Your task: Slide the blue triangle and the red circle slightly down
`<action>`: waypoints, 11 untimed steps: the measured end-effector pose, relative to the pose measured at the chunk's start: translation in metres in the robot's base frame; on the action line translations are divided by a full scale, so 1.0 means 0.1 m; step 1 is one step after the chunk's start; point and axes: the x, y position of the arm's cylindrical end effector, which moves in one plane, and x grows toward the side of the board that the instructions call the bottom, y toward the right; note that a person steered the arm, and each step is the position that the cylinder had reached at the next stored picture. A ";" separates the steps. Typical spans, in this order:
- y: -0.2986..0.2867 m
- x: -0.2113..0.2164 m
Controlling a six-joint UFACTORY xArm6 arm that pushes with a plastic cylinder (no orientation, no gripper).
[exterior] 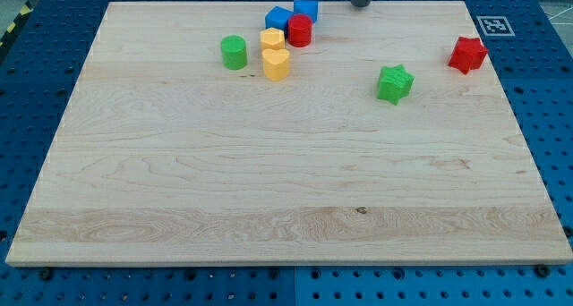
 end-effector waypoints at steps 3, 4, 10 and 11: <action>-0.93 0.02; -1.20 0.02; -0.86 0.04; -0.86 0.19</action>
